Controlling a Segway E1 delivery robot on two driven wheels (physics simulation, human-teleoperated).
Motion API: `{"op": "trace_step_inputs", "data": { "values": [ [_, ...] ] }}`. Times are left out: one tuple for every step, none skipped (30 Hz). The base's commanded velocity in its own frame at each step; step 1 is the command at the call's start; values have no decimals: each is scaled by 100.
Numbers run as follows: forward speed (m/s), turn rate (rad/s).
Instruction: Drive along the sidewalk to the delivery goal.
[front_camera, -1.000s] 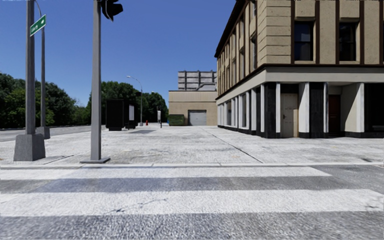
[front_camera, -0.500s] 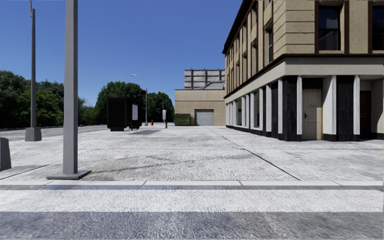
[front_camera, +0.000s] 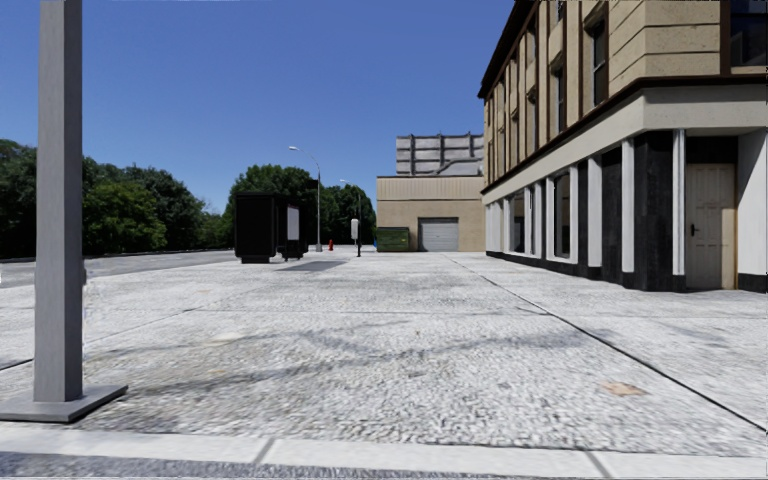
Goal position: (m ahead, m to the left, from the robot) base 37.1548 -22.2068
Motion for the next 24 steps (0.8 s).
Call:
{"op": "trace_step_inputs", "data": {
  "values": [
    [200, 30],
    [200, 30],
    [200, 30],
    [200, 30],
    [200, 30],
    [200, 30],
    [200, 30],
    [200, 30],
    [200, 30],
    [200, 30],
    [200, 30],
    [200, 30],
    [200, 30],
    [200, 30],
    [200, 30],
    [200, 30],
    [200, 30],
    [200, 0],
    [200, 0],
    [200, 0],
    [200, 0],
    [200, 0],
    [200, 0],
    [200, 0]
  ]
}}
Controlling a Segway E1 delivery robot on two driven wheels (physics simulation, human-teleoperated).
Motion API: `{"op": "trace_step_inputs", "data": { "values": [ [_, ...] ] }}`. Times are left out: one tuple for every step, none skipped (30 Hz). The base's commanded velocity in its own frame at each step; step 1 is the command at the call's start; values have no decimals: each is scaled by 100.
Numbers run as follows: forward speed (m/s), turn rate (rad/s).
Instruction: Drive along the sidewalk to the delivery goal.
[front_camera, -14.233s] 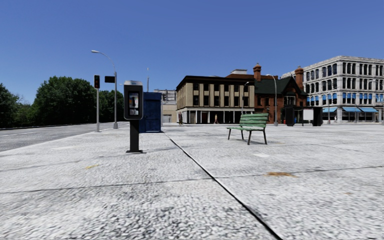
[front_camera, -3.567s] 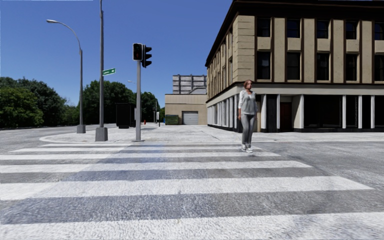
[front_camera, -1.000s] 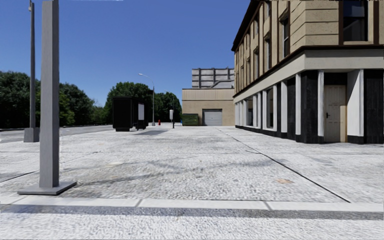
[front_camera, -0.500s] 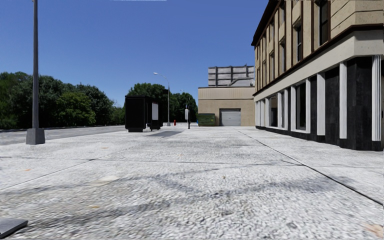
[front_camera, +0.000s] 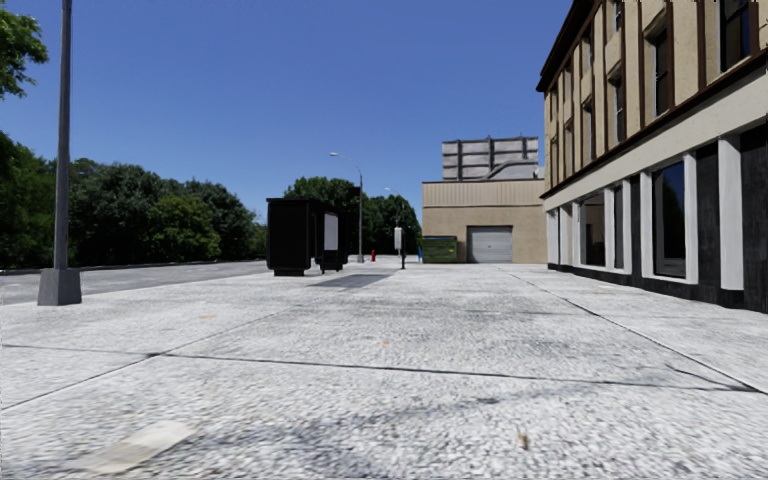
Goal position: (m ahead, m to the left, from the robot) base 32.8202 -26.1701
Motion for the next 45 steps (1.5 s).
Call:
{"op": "trace_step_inputs", "data": {
  "values": [
    [200, 0],
    [200, 0],
    [200, 0],
    [200, 0],
    [200, 0],
    [200, 0],
    [200, 0],
    [200, 0],
    [200, 0],
    [200, 0],
    [200, 0],
    [200, 0],
    [200, 0],
    [200, 0],
    [200, 0],
    [200, 0],
    [200, 0],
    [200, 0],
    [200, 0],
    [200, 0],
    [200, 0],
    [200, 0],
    [200, 0],
    [200, 0],
    [200, 0],
    [200, 0],
    [200, 0],
    [200, 0],
    [200, 0],
    [200, 0],
    [200, 0],
    [200, 0],
    [200, 0],
    [200, 0],
    [200, 0],
    [200, 0],
    [200, 0],
    [200, 0],
    [200, 0],
    [200, 0],
    [200, 0],
    [200, 0],
    [200, 0],
    [200, 0],
    [200, 0]
  ]
}}
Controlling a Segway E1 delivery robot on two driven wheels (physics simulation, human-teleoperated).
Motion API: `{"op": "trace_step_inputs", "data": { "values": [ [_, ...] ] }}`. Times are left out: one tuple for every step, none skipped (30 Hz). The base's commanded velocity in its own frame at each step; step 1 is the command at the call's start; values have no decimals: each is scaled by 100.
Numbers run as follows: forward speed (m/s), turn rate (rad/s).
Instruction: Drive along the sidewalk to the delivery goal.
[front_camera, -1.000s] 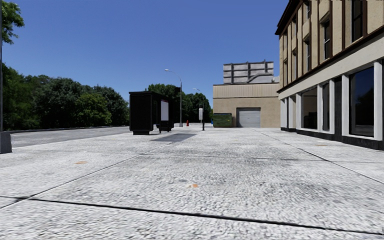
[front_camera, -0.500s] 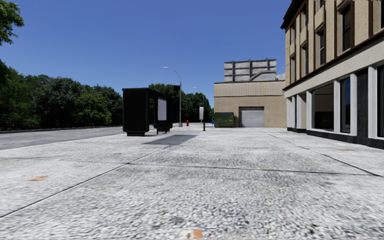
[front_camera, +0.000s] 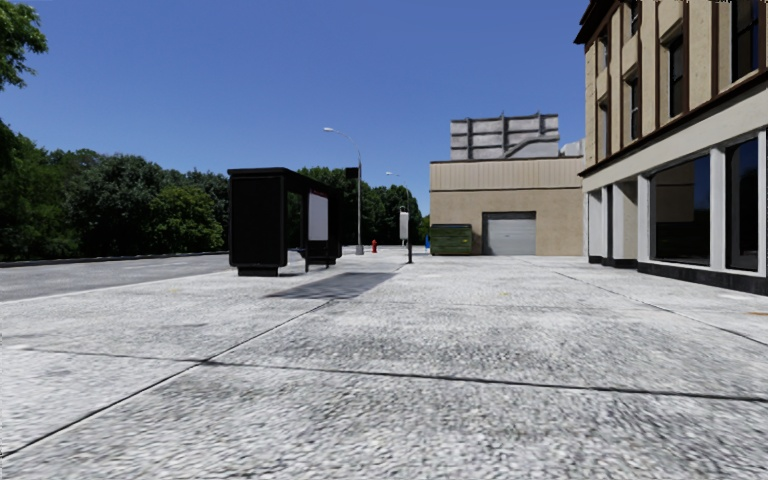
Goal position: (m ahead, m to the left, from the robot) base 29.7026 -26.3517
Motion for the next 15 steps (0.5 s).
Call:
{"op": "trace_step_inputs", "data": {
  "values": [
    [200, 0],
    [200, 0],
    [200, 0],
    [200, 0],
    [200, -11],
    [200, -16],
    [200, -16],
    [200, -18],
    [200, -19],
    [200, -19],
    [200, -19],
    [200, -19],
    [200, -19],
    [200, -19],
    [200, -19]
  ]
}}
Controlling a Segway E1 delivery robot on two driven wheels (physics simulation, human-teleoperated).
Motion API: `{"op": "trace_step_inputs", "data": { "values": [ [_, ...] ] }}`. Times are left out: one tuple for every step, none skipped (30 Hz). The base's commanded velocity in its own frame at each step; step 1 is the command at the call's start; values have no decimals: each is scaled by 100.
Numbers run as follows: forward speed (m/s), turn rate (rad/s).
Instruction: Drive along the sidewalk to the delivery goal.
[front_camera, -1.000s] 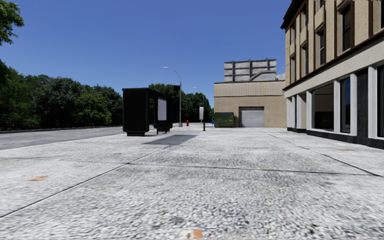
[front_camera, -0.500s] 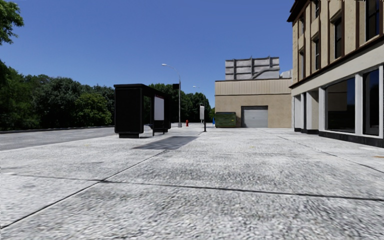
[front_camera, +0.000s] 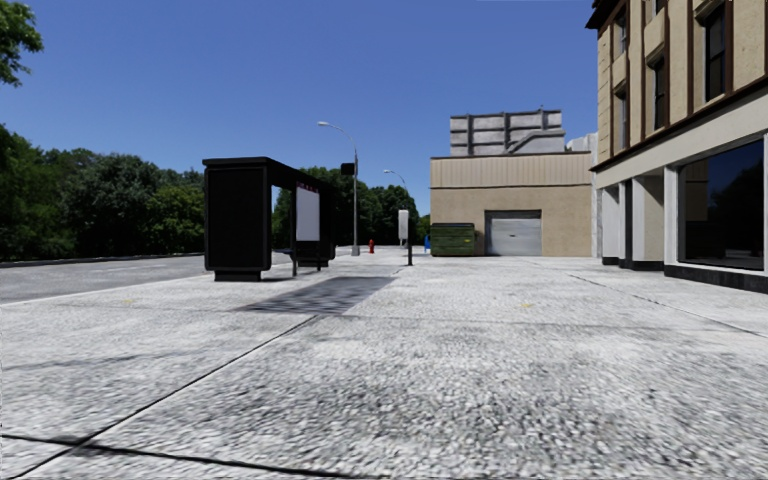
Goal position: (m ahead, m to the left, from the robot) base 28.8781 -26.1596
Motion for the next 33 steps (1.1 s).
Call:
{"op": "trace_step_inputs", "data": {
  "values": [
    [200, -19],
    [200, -19],
    [200, -19],
    [200, -19],
    [200, -19],
    [200, -19],
    [200, -19],
    [200, -19],
    [200, -19],
    [200, -19],
    [200, -19],
    [200, -19],
    [200, -19],
    [200, -19],
    [200, -19],
    [200, -19],
    [200, -22],
    [200, -28],
    [200, -33],
    [200, -33],
    [200, -35],
    [200, -35],
    [200, -35],
    [200, -35],
    [200, -35],
    [200, -35],
    [200, -35],
    [200, -35],
    [200, -35],
    [200, -35],
    [200, -35],
    [200, -35],
    [200, -35]
  ]
}}
